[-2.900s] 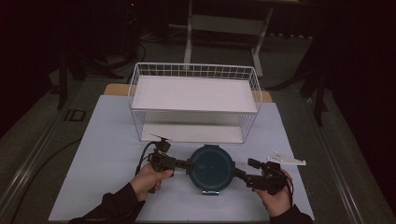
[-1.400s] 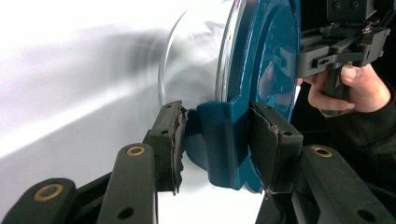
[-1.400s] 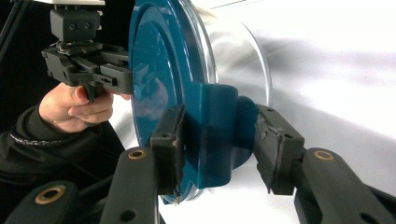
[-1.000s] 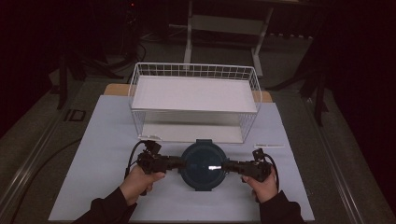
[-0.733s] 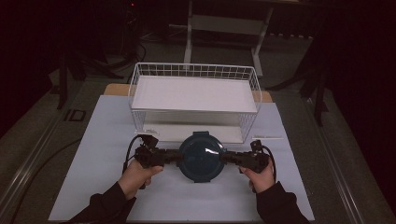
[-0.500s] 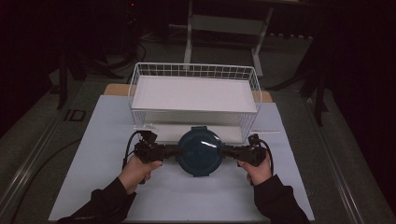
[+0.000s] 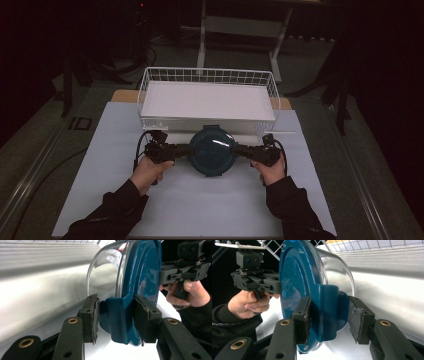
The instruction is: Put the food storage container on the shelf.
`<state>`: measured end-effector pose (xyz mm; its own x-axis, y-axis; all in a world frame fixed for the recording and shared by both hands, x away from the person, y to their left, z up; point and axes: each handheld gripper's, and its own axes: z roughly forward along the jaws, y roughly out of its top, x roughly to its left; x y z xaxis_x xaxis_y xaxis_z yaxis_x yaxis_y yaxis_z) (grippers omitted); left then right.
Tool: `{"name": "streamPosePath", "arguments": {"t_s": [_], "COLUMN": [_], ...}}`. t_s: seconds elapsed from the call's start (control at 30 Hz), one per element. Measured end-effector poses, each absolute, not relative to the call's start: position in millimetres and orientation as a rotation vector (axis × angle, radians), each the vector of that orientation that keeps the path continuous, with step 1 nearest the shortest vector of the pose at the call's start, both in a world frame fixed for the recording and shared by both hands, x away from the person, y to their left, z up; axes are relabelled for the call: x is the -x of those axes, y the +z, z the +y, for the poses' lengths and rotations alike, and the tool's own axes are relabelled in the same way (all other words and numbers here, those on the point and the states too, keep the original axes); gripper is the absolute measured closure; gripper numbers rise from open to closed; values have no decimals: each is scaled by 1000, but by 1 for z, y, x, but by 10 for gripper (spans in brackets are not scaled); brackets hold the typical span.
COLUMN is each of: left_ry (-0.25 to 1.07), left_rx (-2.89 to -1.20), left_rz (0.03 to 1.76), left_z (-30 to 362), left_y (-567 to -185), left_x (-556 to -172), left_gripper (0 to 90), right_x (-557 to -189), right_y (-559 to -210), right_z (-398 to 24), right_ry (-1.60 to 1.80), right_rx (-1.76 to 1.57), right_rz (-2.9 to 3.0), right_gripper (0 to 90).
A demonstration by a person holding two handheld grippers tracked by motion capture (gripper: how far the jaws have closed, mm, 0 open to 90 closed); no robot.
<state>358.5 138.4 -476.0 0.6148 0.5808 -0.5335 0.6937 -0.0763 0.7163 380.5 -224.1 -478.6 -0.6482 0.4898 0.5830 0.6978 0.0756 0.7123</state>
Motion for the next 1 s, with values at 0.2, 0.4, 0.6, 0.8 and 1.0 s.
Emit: {"name": "streamPosePath", "arguments": {"t_s": [0.2,0.4,0.6,0.8,1.0], "left_ry": [-124,-133,-98,-86,-114], "left_rx": [-1752,-1731,-1727,-1724,-1682], "left_rz": [1060,1085,1085,1088,1111], "left_z": [138,137,137,137,139], "left_y": [-484,-493,-502,-503,-506], "left_x": [-371,-377,-383,-388,-391], "left_gripper": [566,566,561,561,560], "right_x": [-391,-398,-406,-408,-409], "right_y": [-490,-496,-502,-503,-502], "right_z": [-223,-221,-220,-220,-218], "right_ry": [-1620,-1585,-1603,-1596,-1628], "right_rx": [1236,1266,1275,1304,1323], "right_rz": [-2149,-2145,-2189,-2195,-2195], "right_gripper": [553,552,549,548,546]}}
